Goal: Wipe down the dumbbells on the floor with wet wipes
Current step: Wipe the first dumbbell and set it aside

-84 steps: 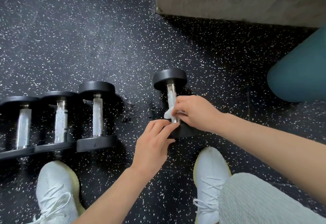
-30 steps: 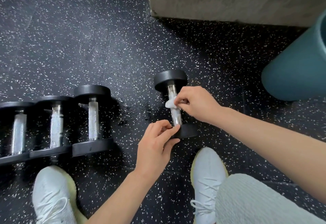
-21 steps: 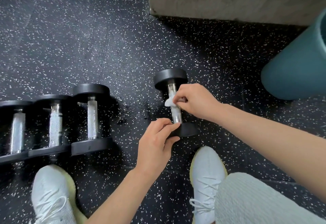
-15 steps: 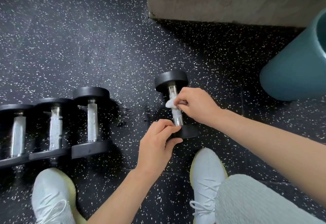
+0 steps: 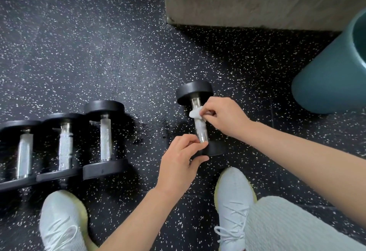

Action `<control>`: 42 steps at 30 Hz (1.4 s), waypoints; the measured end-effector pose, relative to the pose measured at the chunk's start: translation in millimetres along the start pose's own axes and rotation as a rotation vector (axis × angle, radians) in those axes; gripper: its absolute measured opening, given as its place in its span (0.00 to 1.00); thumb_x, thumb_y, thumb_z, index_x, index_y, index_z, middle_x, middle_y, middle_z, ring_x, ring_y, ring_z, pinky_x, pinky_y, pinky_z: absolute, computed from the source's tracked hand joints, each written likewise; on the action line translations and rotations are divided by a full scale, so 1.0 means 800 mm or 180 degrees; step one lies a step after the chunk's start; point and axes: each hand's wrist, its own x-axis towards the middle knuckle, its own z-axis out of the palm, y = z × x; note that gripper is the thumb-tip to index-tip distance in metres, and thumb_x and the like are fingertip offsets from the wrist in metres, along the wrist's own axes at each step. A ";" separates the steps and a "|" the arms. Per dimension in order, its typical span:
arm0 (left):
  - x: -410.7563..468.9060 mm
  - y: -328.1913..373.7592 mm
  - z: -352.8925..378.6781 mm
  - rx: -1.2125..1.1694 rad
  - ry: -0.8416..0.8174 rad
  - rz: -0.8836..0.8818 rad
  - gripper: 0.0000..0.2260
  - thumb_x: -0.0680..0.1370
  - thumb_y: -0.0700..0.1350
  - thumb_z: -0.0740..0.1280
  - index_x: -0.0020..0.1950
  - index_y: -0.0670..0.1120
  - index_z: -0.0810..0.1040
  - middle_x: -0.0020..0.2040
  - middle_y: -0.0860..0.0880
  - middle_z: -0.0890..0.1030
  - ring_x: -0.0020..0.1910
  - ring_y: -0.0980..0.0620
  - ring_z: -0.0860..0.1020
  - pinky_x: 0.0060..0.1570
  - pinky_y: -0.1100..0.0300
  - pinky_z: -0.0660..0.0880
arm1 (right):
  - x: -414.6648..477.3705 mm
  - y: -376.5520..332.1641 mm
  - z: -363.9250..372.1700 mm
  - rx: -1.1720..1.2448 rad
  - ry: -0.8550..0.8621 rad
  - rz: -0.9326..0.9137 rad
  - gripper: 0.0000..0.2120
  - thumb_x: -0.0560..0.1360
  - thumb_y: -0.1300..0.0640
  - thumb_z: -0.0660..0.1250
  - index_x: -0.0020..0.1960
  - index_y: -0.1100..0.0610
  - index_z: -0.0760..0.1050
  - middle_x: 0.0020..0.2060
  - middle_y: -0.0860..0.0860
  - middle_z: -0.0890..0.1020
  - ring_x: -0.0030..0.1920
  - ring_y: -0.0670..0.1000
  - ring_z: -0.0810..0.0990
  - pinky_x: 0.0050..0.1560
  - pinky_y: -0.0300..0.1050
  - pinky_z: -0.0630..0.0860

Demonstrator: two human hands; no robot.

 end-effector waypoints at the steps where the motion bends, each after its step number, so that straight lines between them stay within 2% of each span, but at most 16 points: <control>1: -0.001 -0.001 0.000 -0.0004 -0.0004 0.0010 0.13 0.77 0.48 0.76 0.61 0.50 0.86 0.57 0.57 0.80 0.54 0.55 0.76 0.49 0.61 0.76 | -0.010 0.000 0.003 -0.0013 -0.0093 -0.0045 0.06 0.76 0.56 0.71 0.46 0.46 0.85 0.44 0.41 0.80 0.42 0.46 0.78 0.46 0.52 0.78; 4: -0.001 -0.004 0.004 0.0013 0.0053 -0.0005 0.14 0.76 0.48 0.77 0.61 0.50 0.86 0.57 0.56 0.80 0.54 0.54 0.76 0.49 0.61 0.76 | -0.040 -0.004 0.008 -0.0158 -0.0464 -0.0286 0.05 0.76 0.55 0.71 0.48 0.46 0.84 0.45 0.41 0.79 0.44 0.47 0.78 0.47 0.50 0.77; 6: 0.000 -0.001 0.008 0.0039 0.0113 -0.0012 0.13 0.76 0.48 0.77 0.61 0.50 0.86 0.56 0.56 0.80 0.53 0.54 0.77 0.48 0.60 0.77 | -0.041 -0.004 0.005 -0.0227 -0.0527 -0.0331 0.05 0.77 0.55 0.71 0.49 0.47 0.85 0.46 0.42 0.80 0.46 0.48 0.79 0.48 0.50 0.77; 11: 0.005 0.010 0.011 0.0056 0.0167 0.0026 0.12 0.77 0.52 0.74 0.58 0.49 0.85 0.53 0.57 0.80 0.50 0.54 0.77 0.40 0.58 0.78 | 0.011 -0.003 -0.010 -0.0243 -0.0046 -0.0050 0.05 0.77 0.54 0.70 0.46 0.47 0.85 0.46 0.44 0.80 0.46 0.51 0.80 0.47 0.49 0.77; 15: 0.005 0.010 0.010 0.0126 0.0194 0.0038 0.12 0.77 0.53 0.74 0.57 0.49 0.85 0.53 0.57 0.81 0.48 0.55 0.77 0.40 0.58 0.78 | 0.015 -0.010 -0.008 -0.0299 -0.0011 0.0061 0.06 0.77 0.56 0.69 0.47 0.48 0.85 0.48 0.46 0.81 0.46 0.53 0.80 0.46 0.48 0.75; 17: 0.004 0.008 0.010 0.0140 0.0242 0.0055 0.11 0.77 0.53 0.75 0.56 0.49 0.85 0.52 0.56 0.81 0.48 0.54 0.78 0.41 0.59 0.77 | -0.005 -0.008 -0.004 -0.0255 -0.0152 -0.0089 0.05 0.77 0.56 0.70 0.47 0.48 0.85 0.46 0.45 0.80 0.46 0.52 0.80 0.45 0.48 0.75; 21: 0.001 0.005 0.015 0.0189 0.0379 0.0080 0.11 0.76 0.50 0.77 0.55 0.48 0.86 0.52 0.56 0.82 0.48 0.53 0.79 0.43 0.59 0.76 | -0.037 -0.007 -0.001 -0.0356 -0.0631 -0.0304 0.05 0.77 0.55 0.71 0.49 0.47 0.85 0.46 0.43 0.80 0.48 0.50 0.80 0.49 0.52 0.77; 24: 0.002 0.008 0.018 0.0154 0.0386 0.0094 0.11 0.76 0.51 0.77 0.56 0.49 0.86 0.52 0.56 0.82 0.49 0.54 0.79 0.42 0.60 0.77 | -0.021 -0.005 -0.008 -0.0250 -0.0446 -0.0202 0.05 0.76 0.55 0.71 0.47 0.47 0.85 0.43 0.40 0.78 0.46 0.49 0.79 0.48 0.51 0.78; 28: 0.007 0.015 0.019 0.0134 0.0295 0.0086 0.11 0.78 0.53 0.74 0.57 0.50 0.86 0.52 0.57 0.81 0.50 0.55 0.78 0.39 0.59 0.78 | 0.015 -0.004 -0.015 -0.0120 0.0007 0.0056 0.07 0.76 0.56 0.70 0.46 0.47 0.86 0.46 0.45 0.82 0.45 0.52 0.81 0.47 0.50 0.78; 32: 0.009 0.018 0.021 0.0186 0.0211 0.0144 0.11 0.78 0.53 0.74 0.58 0.51 0.85 0.53 0.58 0.81 0.53 0.56 0.77 0.42 0.63 0.77 | 0.003 -0.003 -0.009 -0.0151 0.0112 0.0123 0.07 0.77 0.56 0.69 0.46 0.48 0.85 0.47 0.46 0.82 0.44 0.54 0.81 0.45 0.53 0.78; 37: 0.005 0.017 0.023 0.0156 0.0192 0.0111 0.11 0.79 0.53 0.73 0.59 0.50 0.85 0.56 0.58 0.81 0.55 0.54 0.77 0.45 0.64 0.77 | -0.042 -0.003 -0.001 -0.0243 -0.0395 -0.0174 0.06 0.77 0.56 0.69 0.48 0.47 0.84 0.47 0.44 0.80 0.47 0.52 0.80 0.47 0.51 0.77; 40: 0.004 0.020 0.023 0.0158 0.0168 0.0083 0.12 0.79 0.51 0.74 0.60 0.50 0.85 0.57 0.57 0.81 0.57 0.54 0.77 0.52 0.69 0.73 | -0.025 -0.001 -0.003 -0.0308 -0.0179 -0.0127 0.07 0.77 0.56 0.69 0.47 0.48 0.85 0.47 0.46 0.81 0.47 0.54 0.80 0.47 0.53 0.77; 42: 0.004 0.022 0.023 0.0200 0.0124 0.0089 0.12 0.79 0.49 0.75 0.62 0.50 0.85 0.58 0.57 0.81 0.58 0.53 0.77 0.54 0.67 0.75 | -0.004 -0.001 -0.006 -0.0322 0.0057 -0.0037 0.06 0.77 0.57 0.69 0.46 0.50 0.85 0.47 0.48 0.81 0.47 0.56 0.81 0.46 0.53 0.78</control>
